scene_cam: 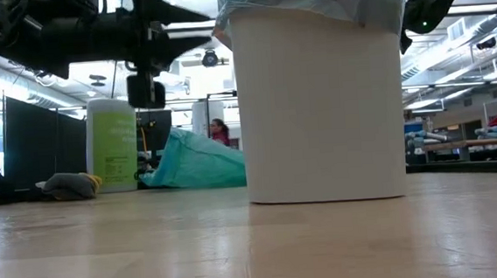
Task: Place trash/remove bag and relplace
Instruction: Remove the light blue trash bag from the white trash bin
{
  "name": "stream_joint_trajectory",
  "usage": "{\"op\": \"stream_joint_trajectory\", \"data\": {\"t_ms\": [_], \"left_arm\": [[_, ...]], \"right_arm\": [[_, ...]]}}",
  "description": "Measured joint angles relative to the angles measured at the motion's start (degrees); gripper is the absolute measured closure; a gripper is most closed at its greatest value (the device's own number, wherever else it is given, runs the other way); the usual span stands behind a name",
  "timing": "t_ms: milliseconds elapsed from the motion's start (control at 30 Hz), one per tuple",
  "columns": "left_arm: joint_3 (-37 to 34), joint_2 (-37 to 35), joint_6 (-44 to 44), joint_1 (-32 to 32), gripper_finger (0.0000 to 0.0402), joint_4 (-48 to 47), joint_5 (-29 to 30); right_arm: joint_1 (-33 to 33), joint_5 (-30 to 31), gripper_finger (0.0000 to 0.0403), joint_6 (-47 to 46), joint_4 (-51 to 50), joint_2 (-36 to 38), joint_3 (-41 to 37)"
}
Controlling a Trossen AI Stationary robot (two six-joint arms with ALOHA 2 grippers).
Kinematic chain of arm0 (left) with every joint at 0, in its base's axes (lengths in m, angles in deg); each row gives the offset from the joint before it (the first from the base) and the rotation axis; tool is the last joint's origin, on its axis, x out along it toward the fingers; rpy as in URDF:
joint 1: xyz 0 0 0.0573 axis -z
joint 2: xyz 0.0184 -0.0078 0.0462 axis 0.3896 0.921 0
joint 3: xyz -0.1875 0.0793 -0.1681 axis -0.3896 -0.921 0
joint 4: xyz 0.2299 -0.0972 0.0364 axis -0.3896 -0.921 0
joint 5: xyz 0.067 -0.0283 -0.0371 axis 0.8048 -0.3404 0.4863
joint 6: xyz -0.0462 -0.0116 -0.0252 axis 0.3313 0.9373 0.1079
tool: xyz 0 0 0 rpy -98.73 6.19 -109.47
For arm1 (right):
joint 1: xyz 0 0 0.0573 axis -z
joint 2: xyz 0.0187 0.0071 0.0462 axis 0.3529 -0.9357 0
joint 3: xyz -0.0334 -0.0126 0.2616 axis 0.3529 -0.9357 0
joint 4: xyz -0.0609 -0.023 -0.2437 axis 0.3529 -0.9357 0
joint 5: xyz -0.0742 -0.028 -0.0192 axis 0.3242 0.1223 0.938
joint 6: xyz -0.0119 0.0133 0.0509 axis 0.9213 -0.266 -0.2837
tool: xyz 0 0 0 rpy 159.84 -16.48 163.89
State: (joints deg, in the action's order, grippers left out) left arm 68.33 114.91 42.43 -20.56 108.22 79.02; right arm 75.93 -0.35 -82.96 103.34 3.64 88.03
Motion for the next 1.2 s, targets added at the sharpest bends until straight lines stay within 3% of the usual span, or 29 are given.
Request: {"op": "stream_joint_trajectory", "data": {"t_ms": [233,667,800,967,1200], "left_arm": [[0.02,2.46,-0.42,0.89,0.0288,2.18,2.89],[1.17,13.48,4.17,2.9,0.0292,19.12,4.49],[2.36,15.28,4.24,4.44,0.0321,21.38,3.86],[2.19,15.77,4.26,4.55,0.0388,22.33,4.8],[1.86,15.75,7.75,4.5,0.0398,31.61,6.24]], "right_arm": [[-1.26,-0.14,0.0195,0.0,0.03,0.0,0.0],[-1.68,-0.06,0.0195,0.37,0.02,0.0,0.0],[-1.68,0.29,0.0195,0.37,0.03,0.0,0.0],[-1.68,1.17,0.0195,-0.61,0.52,0.0,0.0],[-1.68,0.98,0.0205,-3.58,3.81,0.0,0.0]]}}
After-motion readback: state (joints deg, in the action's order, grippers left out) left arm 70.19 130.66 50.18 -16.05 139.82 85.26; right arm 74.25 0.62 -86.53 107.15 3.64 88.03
